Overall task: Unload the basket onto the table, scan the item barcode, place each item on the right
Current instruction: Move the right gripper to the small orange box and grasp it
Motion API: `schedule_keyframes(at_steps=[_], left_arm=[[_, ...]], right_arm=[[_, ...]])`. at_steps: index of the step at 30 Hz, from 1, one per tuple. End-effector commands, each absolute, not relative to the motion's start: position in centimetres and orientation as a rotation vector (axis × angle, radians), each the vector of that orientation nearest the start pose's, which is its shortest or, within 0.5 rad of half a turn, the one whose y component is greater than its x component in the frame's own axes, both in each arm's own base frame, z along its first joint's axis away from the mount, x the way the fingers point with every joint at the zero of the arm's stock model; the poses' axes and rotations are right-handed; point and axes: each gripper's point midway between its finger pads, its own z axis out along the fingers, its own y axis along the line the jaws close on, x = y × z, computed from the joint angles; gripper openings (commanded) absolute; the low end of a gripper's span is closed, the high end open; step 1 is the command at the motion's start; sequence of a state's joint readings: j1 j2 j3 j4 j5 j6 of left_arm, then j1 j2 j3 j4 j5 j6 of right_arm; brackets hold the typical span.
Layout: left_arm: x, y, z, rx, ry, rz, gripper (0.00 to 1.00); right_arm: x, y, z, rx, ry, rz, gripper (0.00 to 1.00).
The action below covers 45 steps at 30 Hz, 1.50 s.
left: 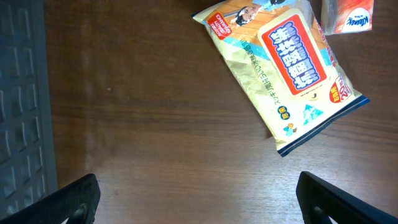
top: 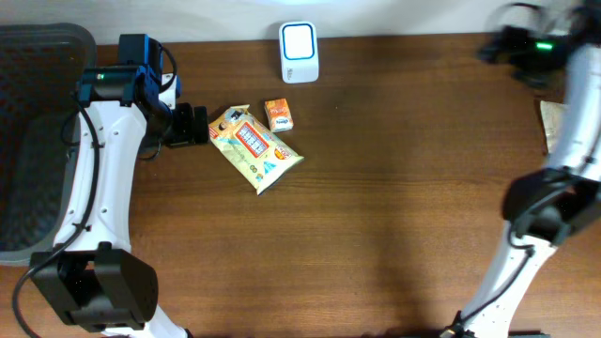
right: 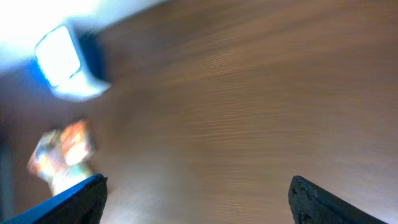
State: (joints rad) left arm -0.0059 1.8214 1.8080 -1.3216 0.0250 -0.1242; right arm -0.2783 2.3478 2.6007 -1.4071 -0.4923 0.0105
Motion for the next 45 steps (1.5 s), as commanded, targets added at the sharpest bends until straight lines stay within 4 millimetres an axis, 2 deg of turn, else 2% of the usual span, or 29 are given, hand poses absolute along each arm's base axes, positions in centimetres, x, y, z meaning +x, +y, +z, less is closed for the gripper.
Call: schedule_keyframes(at_steps=[1, 4, 5, 9, 13, 16, 19, 23, 28, 29, 31, 35, 37, 45], left_arm=[[38.7, -0.6, 19.2, -0.164, 2.887, -0.055, 0.99], [38.7, -0.6, 19.2, -0.164, 2.887, -0.055, 0.99], [38.7, -0.6, 19.2, -0.164, 2.887, -0.055, 0.99], [38.7, -0.6, 19.2, -0.164, 2.887, -0.055, 0.99], [38.7, -0.6, 19.2, -0.164, 2.888, -0.055, 0.99], [38.7, -0.6, 19.2, -0.164, 2.887, -0.055, 0.99], [38.7, -0.6, 19.2, -0.164, 2.887, -0.055, 0.99], [38.7, -0.6, 19.2, -0.164, 2.887, -0.055, 0.99], [38.7, -0.6, 19.2, -0.165, 2.887, -0.054, 0.99], [38.7, -0.6, 19.2, -0.165, 2.887, -0.054, 0.99], [38.7, -0.6, 19.2, -0.164, 2.887, -0.054, 0.99], [38.7, -0.6, 19.2, -0.166, 2.887, -0.054, 0.99], [38.7, -0.6, 19.2, -0.166, 2.887, -0.054, 0.99], [38.7, -0.6, 19.2, -0.164, 2.887, -0.055, 0.99]], right_arm=[[52.3, 3.4, 21.0, -0.152, 2.631, 0.608, 0.81], [52.1, 10.2, 19.2, -0.307, 2.675, 0.585, 0.8], [52.2, 11.9, 18.6, -0.328, 2.68, 0.583, 0.8], [52.8, 18.8, 16.9, -0.313, 2.677, 0.609, 0.7], [53.4, 24.4, 15.0, -0.351, 2.643, 0.648, 0.67], [53.9, 26.7, 13.1, -0.293, 2.65, 0.676, 0.67], [54.5, 27.8, 10.9, -0.207, 2.67, 0.706, 0.63], [54.8, 28.2, 7.2, -0.09, 2.733, 0.723, 0.63], [54.0, 29.2, 4.3, -0.108, 2.783, 0.714, 0.62], [54.0, 29.4, 3.7, -0.112, 2.791, 0.709, 0.59], [53.7, 30.0, 3.0, -0.125, 2.796, 0.69, 0.49], [53.7, 30.1, 1.9, -0.132, 2.794, 0.55, 0.4], [53.6, 30.2, 1.8, -0.137, 2.791, 0.501, 0.4], [52.7, 30.6, 1.2, -0.154, 2.821, 0.492, 0.37]])
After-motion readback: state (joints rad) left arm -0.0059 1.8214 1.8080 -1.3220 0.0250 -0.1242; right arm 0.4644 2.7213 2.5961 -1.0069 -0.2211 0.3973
